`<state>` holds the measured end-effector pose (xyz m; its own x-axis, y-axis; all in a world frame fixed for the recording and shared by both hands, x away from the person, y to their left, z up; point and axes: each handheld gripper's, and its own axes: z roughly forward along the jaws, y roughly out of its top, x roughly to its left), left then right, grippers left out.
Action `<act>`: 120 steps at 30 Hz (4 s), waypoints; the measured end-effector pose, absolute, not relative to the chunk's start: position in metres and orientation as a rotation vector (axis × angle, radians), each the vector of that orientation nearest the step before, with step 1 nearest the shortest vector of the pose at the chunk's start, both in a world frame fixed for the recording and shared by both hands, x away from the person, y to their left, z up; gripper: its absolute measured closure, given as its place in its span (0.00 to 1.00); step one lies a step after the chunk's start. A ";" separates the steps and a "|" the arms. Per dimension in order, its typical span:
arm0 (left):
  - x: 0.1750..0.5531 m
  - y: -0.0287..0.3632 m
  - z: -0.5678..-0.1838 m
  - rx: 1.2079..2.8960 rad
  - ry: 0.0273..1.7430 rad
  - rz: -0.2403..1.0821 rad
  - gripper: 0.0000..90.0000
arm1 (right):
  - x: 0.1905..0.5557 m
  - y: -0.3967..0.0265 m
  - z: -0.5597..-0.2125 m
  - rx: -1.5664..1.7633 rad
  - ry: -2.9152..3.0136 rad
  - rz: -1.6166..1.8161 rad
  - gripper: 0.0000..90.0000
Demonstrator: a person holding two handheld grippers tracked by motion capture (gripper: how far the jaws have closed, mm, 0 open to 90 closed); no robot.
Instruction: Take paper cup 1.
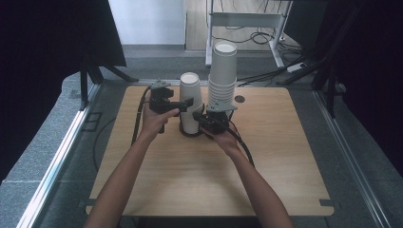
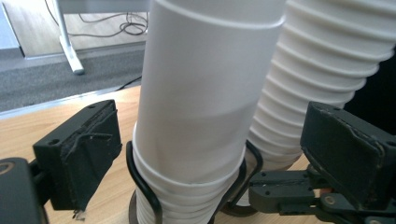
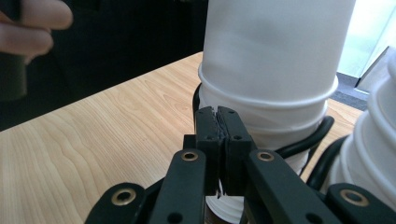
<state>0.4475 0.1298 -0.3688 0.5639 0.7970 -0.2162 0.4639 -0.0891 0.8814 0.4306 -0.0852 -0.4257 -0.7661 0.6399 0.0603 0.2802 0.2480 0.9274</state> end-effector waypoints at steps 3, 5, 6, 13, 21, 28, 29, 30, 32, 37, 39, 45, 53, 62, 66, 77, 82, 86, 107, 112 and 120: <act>0.450 0.130 -0.370 1.726 1.052 0.388 0.05 | 0.432 -0.083 -0.425 0.840 2.197 1.524 0.98; 0.453 0.129 -0.373 1.727 1.045 0.390 0.05 | 0.434 -0.082 -0.425 0.844 2.195 1.523 0.98; 0.454 0.128 -0.374 1.729 1.045 0.385 0.05 | 0.434 -0.082 -0.425 0.843 2.196 1.524 0.98; 0.457 0.123 -0.371 1.752 1.033 0.406 0.05 | 0.439 -0.080 -0.429 0.860 2.208 1.510 0.98; 0.466 0.114 -0.376 1.789 1.035 0.430 0.05 | 0.441 -0.078 -0.434 0.879 2.224 1.495 0.98; 0.472 0.106 -0.385 1.786 1.033 0.444 0.04 | 0.442 -0.077 -0.436 0.881 2.225 1.505 0.99; 0.472 0.106 -0.385 1.786 1.033 0.444 0.05 | 0.442 -0.077 -0.436 0.881 2.225 1.505 0.99; 0.475 0.103 -0.390 1.793 1.043 0.446 0.05 | 0.442 -0.076 -0.436 0.874 2.222 1.507 0.99; 0.476 0.102 -0.391 1.792 1.049 0.445 0.05 | 0.442 -0.076 -0.436 0.873 2.222 1.506 0.99; 0.479 0.099 -0.397 1.789 1.052 0.454 0.05 | 0.442 -0.076 -0.436 0.870 2.222 1.503 0.99; 0.480 0.098 -0.399 1.777 1.058 0.458 0.07 | 0.442 -0.076 -0.436 0.869 2.222 1.502 0.99; 0.482 0.096 -0.400 1.758 1.059 0.470 0.10 | 0.442 -0.076 -0.436 0.871 2.223 1.501 0.99; 0.480 0.095 -0.398 1.764 1.043 0.509 0.13 | 0.442 -0.075 -0.437 0.871 2.226 1.502 0.99; 0.478 0.102 -0.377 1.670 1.023 0.474 0.14 | 0.442 -0.075 -0.437 0.875 2.230 1.502 0.99; 0.475 0.102 -0.362 1.641 0.999 0.493 0.14 | 0.442 -0.075 -0.437 0.875 2.233 1.500 0.99; 0.464 0.112 -0.326 1.580 0.947 0.530 0.14 | 0.442 -0.076 -0.437 0.866 2.224 1.495 0.99; 0.458 0.121 -0.315 1.552 0.938 0.536 0.14 | 0.442 -0.076 -0.437 0.881 2.233 1.501 0.99; 0.447 0.128 -0.307 1.542 0.918 0.545 0.14 | 0.442 -0.077 -0.437 0.874 2.226 1.495 0.99; 0.404 0.140 -0.305 1.553 0.834 0.544 0.14 | 0.426 -0.091 -0.432 0.837 2.197 1.535 0.94; 0.397 0.140 -0.309 1.568 0.828 0.554 0.15 | 0.419 -0.099 -0.430 0.829 2.180 1.545 0.88; 0.381 0.140 -0.320 1.569 0.815 0.543 0.15 | 0.408 -0.111 -0.427 0.814 2.185 1.545 0.80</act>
